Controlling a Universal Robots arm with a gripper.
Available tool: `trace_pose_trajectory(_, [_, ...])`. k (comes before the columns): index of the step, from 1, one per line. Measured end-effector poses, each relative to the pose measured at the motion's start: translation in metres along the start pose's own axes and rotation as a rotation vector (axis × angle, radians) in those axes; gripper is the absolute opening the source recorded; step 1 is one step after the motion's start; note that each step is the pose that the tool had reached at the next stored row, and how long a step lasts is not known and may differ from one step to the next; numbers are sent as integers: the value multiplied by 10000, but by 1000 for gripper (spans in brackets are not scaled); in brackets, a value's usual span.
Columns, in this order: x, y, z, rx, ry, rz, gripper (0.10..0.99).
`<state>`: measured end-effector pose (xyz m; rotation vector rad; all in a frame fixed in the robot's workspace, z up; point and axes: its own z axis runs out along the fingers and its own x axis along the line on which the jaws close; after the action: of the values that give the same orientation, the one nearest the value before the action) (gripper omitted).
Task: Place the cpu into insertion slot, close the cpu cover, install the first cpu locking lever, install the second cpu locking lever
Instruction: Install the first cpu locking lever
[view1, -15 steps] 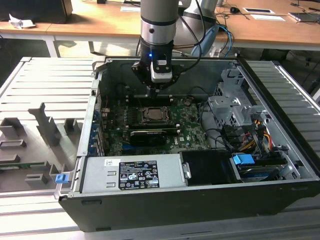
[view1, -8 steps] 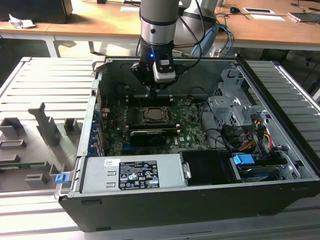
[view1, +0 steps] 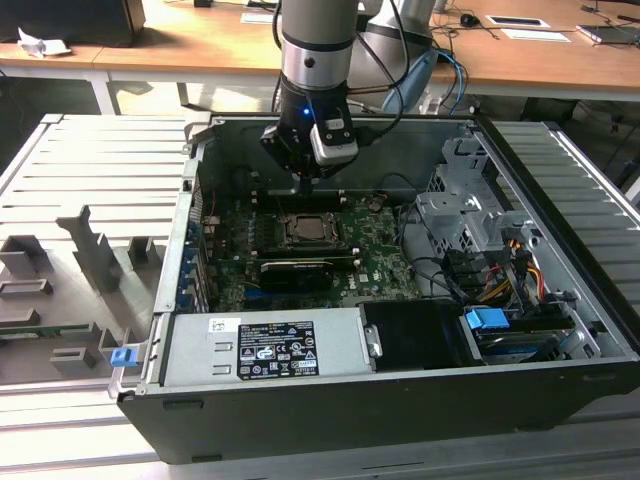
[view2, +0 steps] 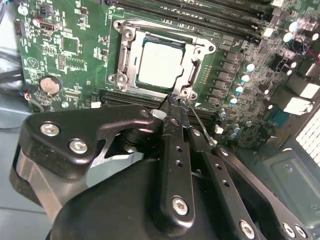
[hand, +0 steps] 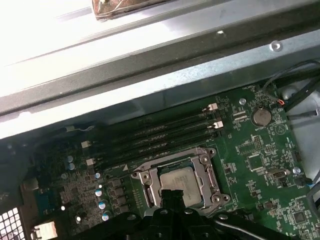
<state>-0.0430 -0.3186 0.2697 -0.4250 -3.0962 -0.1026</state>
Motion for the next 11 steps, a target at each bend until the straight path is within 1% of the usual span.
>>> trace_pose_trajectory(4, [0,0,0,12,32,-507,106])
trace_pose_trajectory(6, [0,0,0,22,60,-944,106])
trace_pose_trajectory(11, [0,0,0,36,98,-1552,106])
